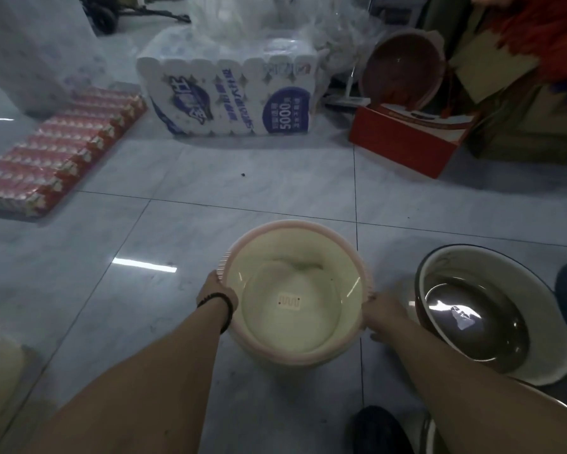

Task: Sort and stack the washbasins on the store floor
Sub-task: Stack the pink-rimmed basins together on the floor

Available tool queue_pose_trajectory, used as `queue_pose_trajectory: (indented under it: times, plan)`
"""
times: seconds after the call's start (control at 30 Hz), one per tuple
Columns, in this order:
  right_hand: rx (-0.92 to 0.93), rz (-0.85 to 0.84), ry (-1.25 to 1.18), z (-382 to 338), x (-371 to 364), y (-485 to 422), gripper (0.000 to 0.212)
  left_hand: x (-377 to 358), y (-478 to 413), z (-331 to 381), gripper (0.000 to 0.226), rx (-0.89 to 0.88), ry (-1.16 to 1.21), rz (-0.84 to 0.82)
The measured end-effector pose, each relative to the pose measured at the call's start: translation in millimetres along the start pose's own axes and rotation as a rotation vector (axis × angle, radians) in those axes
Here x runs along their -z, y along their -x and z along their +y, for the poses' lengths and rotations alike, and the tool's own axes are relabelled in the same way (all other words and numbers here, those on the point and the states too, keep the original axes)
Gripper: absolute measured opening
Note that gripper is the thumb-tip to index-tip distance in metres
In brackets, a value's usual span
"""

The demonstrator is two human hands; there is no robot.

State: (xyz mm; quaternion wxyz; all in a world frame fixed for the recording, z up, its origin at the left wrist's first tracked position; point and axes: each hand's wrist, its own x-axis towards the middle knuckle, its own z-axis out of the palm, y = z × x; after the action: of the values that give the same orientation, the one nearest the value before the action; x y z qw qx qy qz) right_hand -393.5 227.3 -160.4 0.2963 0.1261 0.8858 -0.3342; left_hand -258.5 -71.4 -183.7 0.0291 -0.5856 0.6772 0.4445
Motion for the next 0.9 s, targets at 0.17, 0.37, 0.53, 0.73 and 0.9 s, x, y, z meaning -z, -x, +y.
queue_pose_trajectory:
  times: [0.17, 0.37, 0.53, 0.73, 0.9]
  plan:
    - [-0.079, -0.090, -0.095, 3.6, -21.0, -7.7, 0.039, 5.0, 15.6, 3.2, 0.063, 0.056, -0.150, -0.068]
    - [-0.040, -0.140, -0.034, -11.4, -19.4, 6.5, 0.034, 12.8, 19.7, 1.3, 0.053, 0.178, -0.145, -0.109]
    - [0.002, -0.295, 0.076, -30.7, -45.3, 22.3, 0.047, 57.3, 9.3, -39.9, 0.082, 0.367, -0.136, -0.141]
    - [0.085, -0.416, 0.184, -66.9, -122.6, 65.7, 0.064, 137.5, -13.8, -114.4, 0.052, 0.520, -0.448, -0.224]
    - [0.159, -0.431, 0.311, -78.8, -171.7, 98.7, 0.061, 195.5, 7.1, -134.3, 0.003, 0.406, -0.421, -0.249]
